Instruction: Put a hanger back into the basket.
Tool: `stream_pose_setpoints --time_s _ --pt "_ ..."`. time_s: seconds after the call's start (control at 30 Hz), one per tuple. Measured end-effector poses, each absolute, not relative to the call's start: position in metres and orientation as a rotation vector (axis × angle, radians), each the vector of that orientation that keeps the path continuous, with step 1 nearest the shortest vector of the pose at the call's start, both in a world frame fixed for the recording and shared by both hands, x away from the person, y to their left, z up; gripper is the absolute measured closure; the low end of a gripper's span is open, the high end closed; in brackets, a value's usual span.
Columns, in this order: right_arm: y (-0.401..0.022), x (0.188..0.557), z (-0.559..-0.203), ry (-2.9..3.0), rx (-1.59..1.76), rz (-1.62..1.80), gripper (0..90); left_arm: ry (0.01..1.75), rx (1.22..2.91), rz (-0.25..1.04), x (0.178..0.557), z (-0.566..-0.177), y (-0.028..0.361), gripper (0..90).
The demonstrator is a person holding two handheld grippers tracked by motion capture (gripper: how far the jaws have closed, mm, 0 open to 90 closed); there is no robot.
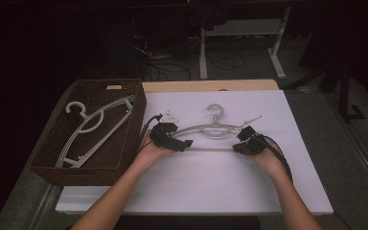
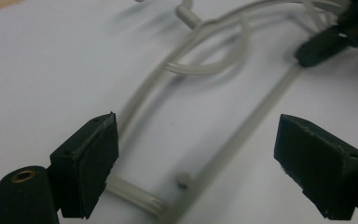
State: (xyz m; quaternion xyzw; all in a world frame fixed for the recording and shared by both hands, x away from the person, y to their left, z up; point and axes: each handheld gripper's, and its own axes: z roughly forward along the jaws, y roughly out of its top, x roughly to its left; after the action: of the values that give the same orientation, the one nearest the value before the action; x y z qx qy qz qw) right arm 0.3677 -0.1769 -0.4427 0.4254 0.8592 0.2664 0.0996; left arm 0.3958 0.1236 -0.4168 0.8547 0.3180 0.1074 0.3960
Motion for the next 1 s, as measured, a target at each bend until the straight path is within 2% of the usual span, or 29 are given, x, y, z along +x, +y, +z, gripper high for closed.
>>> stream_pose_setpoints --time_s 0.37,0.43,0.73,1.0 --pt "-0.178 0.368 -0.443 2.541 1.254 0.794 89.6 0.76 2.289 0.186 0.447 -0.432 0.1 26.3" --pt "-0.178 0.368 -0.443 2.542 1.257 0.794 89.6 0.755 2.306 0.173 0.452 -0.435 0.096 31.2" --pt "-0.179 0.369 -0.443 2.547 1.257 0.809 89.6 0.705 2.375 0.193 0.467 -0.444 0.086 48.4" --pt "-0.179 0.368 -0.443 2.548 1.253 0.808 89.6 0.635 2.421 0.218 0.469 -0.448 0.075 59.8"
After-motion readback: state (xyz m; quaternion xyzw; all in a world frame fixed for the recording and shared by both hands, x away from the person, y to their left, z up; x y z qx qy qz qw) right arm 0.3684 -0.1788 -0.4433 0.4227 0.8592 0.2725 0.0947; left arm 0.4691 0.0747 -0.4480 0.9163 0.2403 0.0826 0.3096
